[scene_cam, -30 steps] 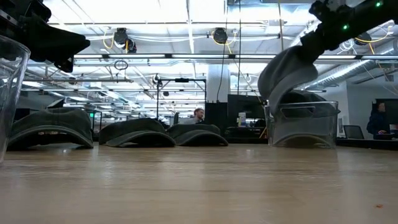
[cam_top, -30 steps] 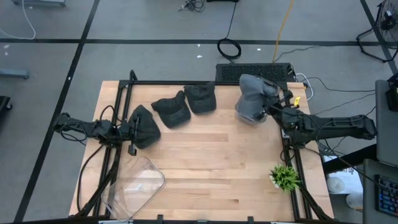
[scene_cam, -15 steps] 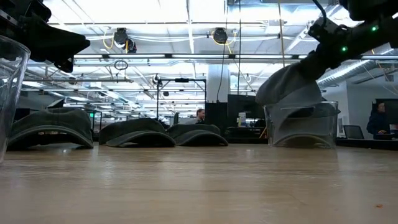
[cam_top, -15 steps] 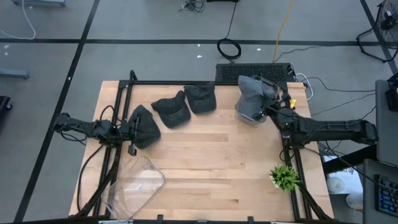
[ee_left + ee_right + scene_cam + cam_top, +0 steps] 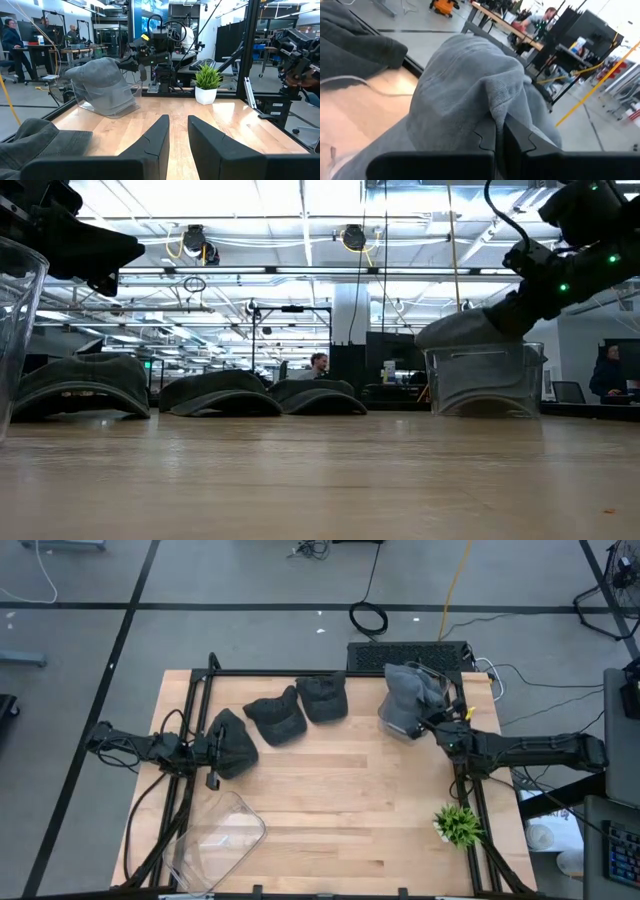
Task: Pick & Place hat
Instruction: Put the gray cap into the top transparent bin
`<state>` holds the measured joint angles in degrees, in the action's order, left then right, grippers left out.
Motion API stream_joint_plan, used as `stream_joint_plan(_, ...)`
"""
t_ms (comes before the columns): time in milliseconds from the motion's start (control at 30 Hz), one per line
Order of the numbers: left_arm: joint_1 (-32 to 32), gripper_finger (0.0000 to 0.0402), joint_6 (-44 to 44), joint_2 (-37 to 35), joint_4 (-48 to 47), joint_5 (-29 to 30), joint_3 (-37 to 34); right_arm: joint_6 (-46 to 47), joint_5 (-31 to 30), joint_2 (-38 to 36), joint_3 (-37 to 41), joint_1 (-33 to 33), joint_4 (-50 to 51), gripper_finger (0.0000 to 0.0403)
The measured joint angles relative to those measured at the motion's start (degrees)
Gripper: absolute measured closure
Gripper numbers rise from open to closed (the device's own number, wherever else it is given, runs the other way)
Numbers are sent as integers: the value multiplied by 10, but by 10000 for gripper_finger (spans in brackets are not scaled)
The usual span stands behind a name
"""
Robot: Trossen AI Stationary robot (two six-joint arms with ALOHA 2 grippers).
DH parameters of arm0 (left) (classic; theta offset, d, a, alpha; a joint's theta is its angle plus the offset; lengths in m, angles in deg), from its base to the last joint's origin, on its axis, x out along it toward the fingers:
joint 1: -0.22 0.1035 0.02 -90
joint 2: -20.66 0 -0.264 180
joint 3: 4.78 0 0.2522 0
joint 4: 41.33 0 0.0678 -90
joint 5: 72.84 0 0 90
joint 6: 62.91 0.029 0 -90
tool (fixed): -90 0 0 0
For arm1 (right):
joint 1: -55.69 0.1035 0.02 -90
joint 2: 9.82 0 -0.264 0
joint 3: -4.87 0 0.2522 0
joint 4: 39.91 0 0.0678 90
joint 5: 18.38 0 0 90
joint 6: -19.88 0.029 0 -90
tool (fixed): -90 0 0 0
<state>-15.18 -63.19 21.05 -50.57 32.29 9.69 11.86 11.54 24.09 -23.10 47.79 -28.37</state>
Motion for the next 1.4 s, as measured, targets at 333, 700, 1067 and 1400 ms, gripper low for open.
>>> stream_joint_plan(333,0,325,0,0,0,0,0,13,1,0,4,0,3,366)
stream_joint_plan(700,0,325,0,0,0,0,0,13,1,0,-14,0,3,234)
stream_joint_plan(1067,0,325,0,0,0,0,0,-13,1,0,-82,0,3,118)
stream_joint_plan(1400,0,325,0,0,0,0,0,-46,100,27,-218,3,10,129)
